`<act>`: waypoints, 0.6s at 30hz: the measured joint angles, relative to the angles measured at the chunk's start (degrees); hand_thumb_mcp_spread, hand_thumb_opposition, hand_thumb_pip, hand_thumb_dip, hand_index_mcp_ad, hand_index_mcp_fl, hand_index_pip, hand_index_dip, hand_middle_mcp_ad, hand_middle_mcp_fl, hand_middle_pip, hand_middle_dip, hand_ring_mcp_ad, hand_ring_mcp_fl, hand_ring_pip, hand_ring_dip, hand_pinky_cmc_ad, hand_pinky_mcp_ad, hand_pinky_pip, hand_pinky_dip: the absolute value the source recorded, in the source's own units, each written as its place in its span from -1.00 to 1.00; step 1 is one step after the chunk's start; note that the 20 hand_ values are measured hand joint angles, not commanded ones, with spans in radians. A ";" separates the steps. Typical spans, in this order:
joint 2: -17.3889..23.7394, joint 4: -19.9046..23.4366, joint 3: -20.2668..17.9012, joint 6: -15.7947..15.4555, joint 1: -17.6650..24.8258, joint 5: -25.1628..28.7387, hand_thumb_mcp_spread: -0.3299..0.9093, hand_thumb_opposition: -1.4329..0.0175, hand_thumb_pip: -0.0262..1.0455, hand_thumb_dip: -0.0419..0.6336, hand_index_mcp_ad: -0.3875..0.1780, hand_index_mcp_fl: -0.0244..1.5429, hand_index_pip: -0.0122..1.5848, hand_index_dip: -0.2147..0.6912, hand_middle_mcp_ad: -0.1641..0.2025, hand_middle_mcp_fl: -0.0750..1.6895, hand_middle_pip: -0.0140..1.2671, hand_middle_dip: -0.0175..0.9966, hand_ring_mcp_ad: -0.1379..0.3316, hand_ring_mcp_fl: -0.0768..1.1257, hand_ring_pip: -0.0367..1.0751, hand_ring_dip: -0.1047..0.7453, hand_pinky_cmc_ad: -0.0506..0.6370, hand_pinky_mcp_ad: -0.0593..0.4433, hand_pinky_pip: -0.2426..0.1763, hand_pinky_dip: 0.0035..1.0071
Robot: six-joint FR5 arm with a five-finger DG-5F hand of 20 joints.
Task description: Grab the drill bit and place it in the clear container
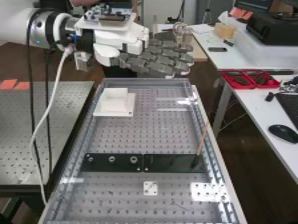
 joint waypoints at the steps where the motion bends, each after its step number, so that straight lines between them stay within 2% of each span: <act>1: -0.98 0.48 -0.31 0.71 -0.18 0.53 -0.46 0.98 -0.93 -0.86 0.43 -0.98 -0.98 -0.50 0.26 -0.91 -0.96 -0.92 -0.12 -0.85 -0.91 -0.72 -0.86 -0.60 0.11 -0.98; 4: -2.74 1.63 -0.93 1.92 -0.50 1.76 -0.46 0.95 -0.90 -0.88 0.46 -0.97 -0.98 -0.50 0.28 -0.91 -0.95 -0.91 -0.12 -0.85 -0.90 -0.72 -0.88 -0.62 0.11 -0.97; 5: -3.12 2.16 -1.12 2.21 -0.58 2.11 -0.42 0.90 -0.74 -0.88 0.48 -0.98 -0.98 -0.50 0.28 -0.91 -0.93 -0.91 -0.07 -0.85 -0.89 -0.72 -0.88 -0.63 0.11 -0.97; 6: -3.66 3.21 -1.45 2.59 -0.67 2.66 -0.32 0.78 -0.49 -0.86 0.51 -0.98 -0.98 -0.50 0.28 -0.91 -0.89 -0.91 0.00 -0.86 -0.89 -0.72 -0.87 -0.62 0.11 -0.96; 8: -4.29 5.53 -2.22 3.20 -0.79 3.60 -0.23 0.57 -0.38 -0.86 0.52 -0.96 -0.96 -0.48 0.28 -0.91 -0.84 -0.91 0.12 -0.86 -0.83 -0.73 -0.86 -0.49 0.11 -0.94; 9: -4.58 7.77 -2.93 3.82 -0.88 4.33 -0.20 0.45 -0.38 -0.87 0.52 -0.92 -0.94 -0.48 0.28 -0.91 -0.84 -0.91 0.16 -0.86 -0.84 -0.73 -0.78 -0.42 0.10 -0.91; 10: -4.85 9.98 -3.63 4.45 -0.96 5.04 -0.17 0.40 -0.38 -0.86 0.52 -0.90 -0.94 -0.43 0.28 -0.91 -0.82 -0.91 0.24 -0.86 -0.80 -0.74 -0.72 -0.36 0.11 -0.89; 13: -5.81 15.83 -5.45 5.90 -1.20 7.26 -0.10 0.21 -0.21 -0.87 0.52 -0.74 -0.92 -0.25 0.29 -0.91 -0.79 -0.91 0.33 -0.87 -0.81 -0.76 -0.56 -0.28 0.02 -0.86; 14: -6.03 16.60 -5.71 6.04 -1.24 7.62 -0.10 0.16 -0.20 -0.83 0.52 -0.71 -0.91 -0.14 0.29 -0.91 -0.79 -0.91 0.37 -0.87 -0.81 -0.77 -0.55 -0.23 0.01 -0.83; 16: -7.21 18.62 -6.26 6.33 -1.40 8.91 -0.04 0.10 -0.10 -0.77 0.52 -0.59 -0.92 -0.01 0.32 -0.85 -0.78 -0.91 0.36 -0.87 -0.78 -0.77 -0.52 -0.24 -0.03 -0.83; 18: -8.19 19.22 -6.21 6.37 -1.53 9.40 0.00 0.04 -0.06 -0.72 0.51 -0.53 -0.92 0.09 0.40 -0.84 -0.78 -0.91 0.43 -0.87 -0.78 -0.77 -0.53 -0.18 -0.05 -0.80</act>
